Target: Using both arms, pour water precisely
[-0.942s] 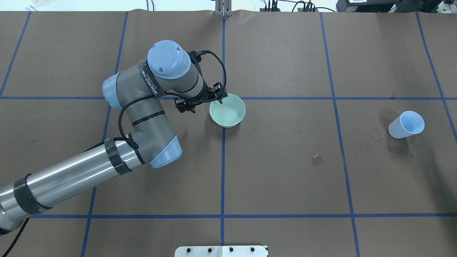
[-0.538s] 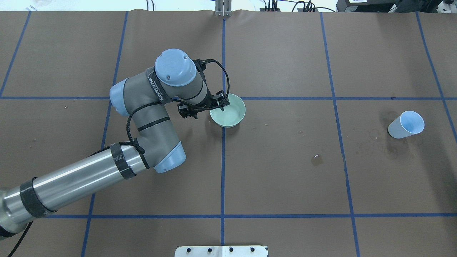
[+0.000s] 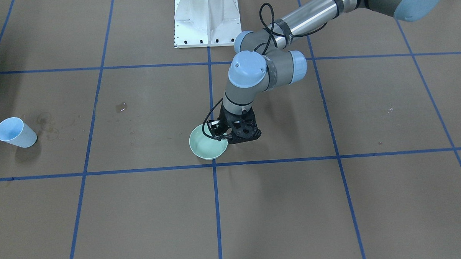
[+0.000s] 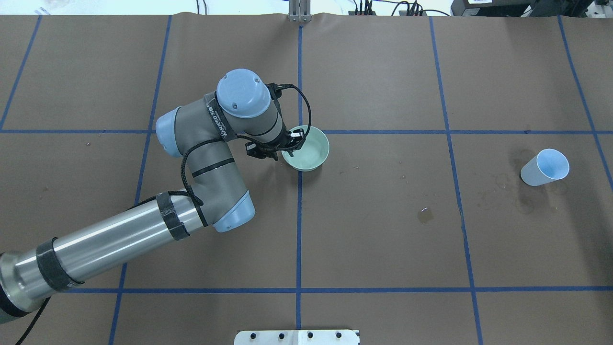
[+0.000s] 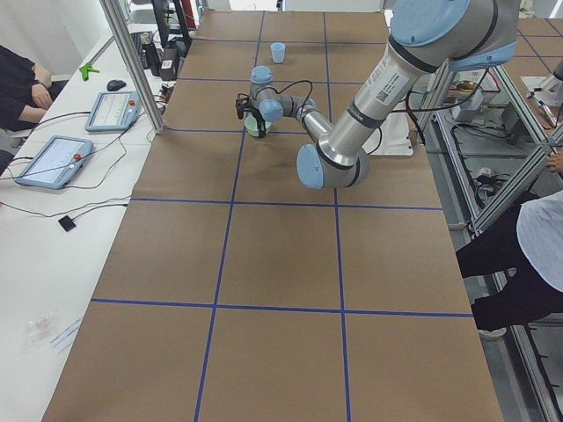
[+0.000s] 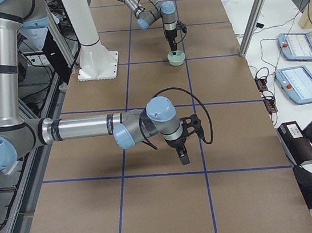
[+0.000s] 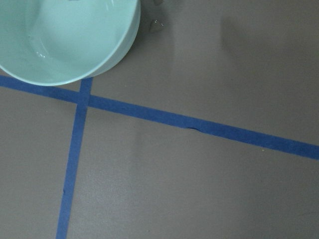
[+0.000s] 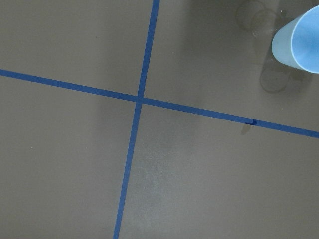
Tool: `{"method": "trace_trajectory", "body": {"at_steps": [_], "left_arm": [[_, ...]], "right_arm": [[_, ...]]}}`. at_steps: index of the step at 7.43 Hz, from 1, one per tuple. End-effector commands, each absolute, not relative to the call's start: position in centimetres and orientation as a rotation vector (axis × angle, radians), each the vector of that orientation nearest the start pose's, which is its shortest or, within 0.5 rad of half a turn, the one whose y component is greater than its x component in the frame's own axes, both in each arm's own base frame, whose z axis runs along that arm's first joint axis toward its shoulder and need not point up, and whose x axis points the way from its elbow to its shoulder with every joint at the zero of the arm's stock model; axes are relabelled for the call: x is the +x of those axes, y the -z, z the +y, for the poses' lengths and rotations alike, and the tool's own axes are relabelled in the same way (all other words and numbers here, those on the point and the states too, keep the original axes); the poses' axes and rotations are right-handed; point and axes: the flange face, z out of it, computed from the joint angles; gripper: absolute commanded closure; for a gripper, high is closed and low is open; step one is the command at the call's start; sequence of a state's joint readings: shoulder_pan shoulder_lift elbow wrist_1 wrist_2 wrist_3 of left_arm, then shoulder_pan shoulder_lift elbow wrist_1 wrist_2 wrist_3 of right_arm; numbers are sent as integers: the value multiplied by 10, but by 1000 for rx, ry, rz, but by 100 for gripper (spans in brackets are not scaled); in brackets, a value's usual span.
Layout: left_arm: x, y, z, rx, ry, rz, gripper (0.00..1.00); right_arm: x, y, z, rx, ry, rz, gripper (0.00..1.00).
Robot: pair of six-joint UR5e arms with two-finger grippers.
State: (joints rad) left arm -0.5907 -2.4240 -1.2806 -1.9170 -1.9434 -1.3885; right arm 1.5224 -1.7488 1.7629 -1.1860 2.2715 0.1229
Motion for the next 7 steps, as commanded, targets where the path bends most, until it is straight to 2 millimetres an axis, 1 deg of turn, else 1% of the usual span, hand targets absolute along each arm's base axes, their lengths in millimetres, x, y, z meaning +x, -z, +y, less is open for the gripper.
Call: {"method": "trace_trajectory", "body": {"at_steps": [1, 2, 3, 4, 5, 6, 7], "left_arm": [[601, -211, -518, 40, 159, 960, 100], [599, -198, -521, 44, 163, 969, 100], [584, -182, -536, 51, 182, 978, 100], [560, -176, -554, -15, 184, 992, 100], [516, -166, -578, -51, 200, 1024, 100], [473, -159, -597, -67, 207, 1036, 100], [426, -182, -600, -61, 170, 1025, 100]], "right_arm": [[48, -607, -441, 320, 69, -724, 1], [48, -608, -440, 315, 67, -725, 1], [48, -610, -439, 305, 66, -728, 1], [48, -613, -436, 266, 52, -751, 1], [48, -617, -433, 238, 44, -769, 1], [47, -618, -431, 214, 37, -788, 1], [48, -620, -427, 203, 35, -791, 1]]}}
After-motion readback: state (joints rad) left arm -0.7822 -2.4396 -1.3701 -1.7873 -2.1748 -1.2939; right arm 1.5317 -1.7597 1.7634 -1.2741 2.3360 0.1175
